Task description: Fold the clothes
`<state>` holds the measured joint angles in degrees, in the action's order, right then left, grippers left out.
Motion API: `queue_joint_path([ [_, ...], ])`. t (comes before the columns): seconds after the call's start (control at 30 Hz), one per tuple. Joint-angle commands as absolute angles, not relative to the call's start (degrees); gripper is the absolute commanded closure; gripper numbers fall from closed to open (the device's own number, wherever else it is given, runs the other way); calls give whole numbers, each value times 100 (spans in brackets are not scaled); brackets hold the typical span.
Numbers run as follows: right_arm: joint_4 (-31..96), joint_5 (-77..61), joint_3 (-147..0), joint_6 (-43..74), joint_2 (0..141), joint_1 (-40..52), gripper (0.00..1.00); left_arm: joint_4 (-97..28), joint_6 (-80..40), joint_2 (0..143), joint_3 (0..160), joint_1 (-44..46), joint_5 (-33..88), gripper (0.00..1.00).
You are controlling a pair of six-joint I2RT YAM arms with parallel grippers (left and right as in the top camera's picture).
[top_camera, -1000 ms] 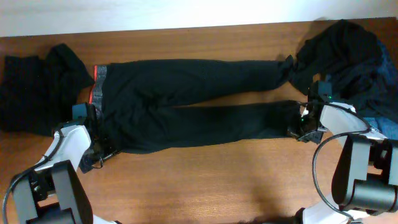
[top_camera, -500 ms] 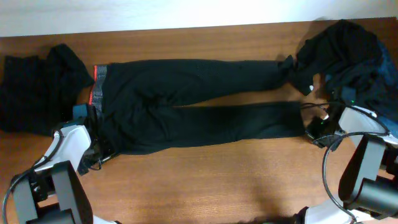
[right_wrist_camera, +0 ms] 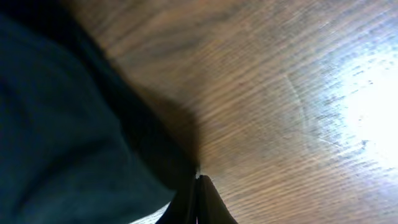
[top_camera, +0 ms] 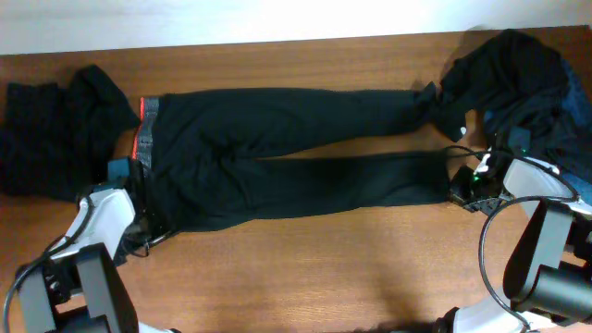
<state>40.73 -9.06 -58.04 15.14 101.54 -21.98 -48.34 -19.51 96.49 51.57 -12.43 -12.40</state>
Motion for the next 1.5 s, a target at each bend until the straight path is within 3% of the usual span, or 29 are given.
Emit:
queue_joint_path([
  [0.0, 4136, -1219, -6130, 1372, 10160, -2167, 96, -4803, -1968, 9843, 4893, -1253, -1072, 1],
  [0.8, 5621, -1931, -8147, 613, 10138, -1894, 91, -4681, -1162, 7655, 5568, -1243, -786, 1],
  [1.2, 5688, -1931, -8200, 316, 10132, -1575, 80, -3962, -930, 7564, 5566, -1243, -272, 1],
  [1.47, 5706, -1931, -8200, 316, 10132, -1575, 78, -3841, -928, 7564, 5566, -1243, -272, 1],
])
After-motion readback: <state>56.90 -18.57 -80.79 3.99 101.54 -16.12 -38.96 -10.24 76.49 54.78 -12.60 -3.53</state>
